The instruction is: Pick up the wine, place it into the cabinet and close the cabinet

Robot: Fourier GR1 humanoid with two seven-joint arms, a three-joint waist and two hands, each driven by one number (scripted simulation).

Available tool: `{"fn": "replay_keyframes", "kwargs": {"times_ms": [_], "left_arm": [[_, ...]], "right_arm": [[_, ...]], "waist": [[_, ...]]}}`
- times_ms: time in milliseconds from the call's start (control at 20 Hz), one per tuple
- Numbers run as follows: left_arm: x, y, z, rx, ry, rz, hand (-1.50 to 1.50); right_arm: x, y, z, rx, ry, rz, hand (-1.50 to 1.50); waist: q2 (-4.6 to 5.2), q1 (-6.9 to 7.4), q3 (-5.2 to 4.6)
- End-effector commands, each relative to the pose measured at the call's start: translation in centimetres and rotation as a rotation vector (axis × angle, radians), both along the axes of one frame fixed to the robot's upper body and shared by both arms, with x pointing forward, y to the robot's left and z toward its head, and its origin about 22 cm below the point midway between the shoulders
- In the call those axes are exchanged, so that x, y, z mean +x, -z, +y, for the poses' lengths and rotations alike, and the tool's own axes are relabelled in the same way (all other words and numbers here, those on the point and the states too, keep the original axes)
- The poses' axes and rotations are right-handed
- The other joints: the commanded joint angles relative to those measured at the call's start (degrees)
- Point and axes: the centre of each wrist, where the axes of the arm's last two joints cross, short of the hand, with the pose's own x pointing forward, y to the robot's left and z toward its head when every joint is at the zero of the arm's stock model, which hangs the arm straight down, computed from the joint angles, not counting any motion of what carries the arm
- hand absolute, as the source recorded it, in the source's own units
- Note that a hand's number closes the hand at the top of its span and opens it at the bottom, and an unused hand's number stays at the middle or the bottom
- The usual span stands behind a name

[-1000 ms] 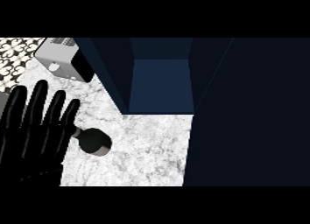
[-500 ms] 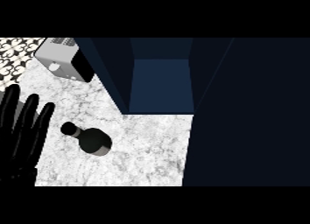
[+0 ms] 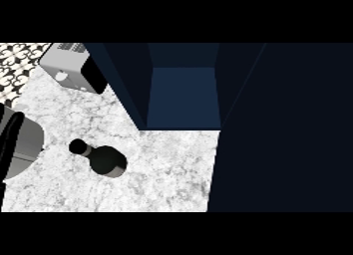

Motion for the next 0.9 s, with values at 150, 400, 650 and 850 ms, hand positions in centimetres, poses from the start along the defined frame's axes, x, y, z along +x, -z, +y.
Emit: {"fn": "replay_keyframes", "kwargs": {"times_ms": [150, 400, 650, 850], "left_arm": [[1.2, 1.0, 2.0, -0.03, -0.014, 0.034, -1.5], [0.9, 3.2, 4.6, -0.056, -0.017, 0.084, -1.5], [0.4, 4.2, 5.7, -0.058, 0.013, 0.124, -1.5], [3.1, 7.4, 5.8, -0.062, 0.014, 0.165, -1.5]], "right_arm": [[-4.1, -1.5, -1.0, 0.027, -0.018, -0.047, -1.5], [-1.4, -0.8, -0.4, 0.049, -0.004, -0.06, -1.5], [-3.4, -1.7, -0.7, 0.025, -0.015, -0.032, -1.5], [-3.8, -1.0, -0.7, 0.028, -0.014, -0.048, -1.5]], "waist": [[-0.03, -0.45, 0.02], [0.02, 0.18, -0.02], [-0.06, 0.11, -0.02], [-0.02, -0.32, 0.01]]}}
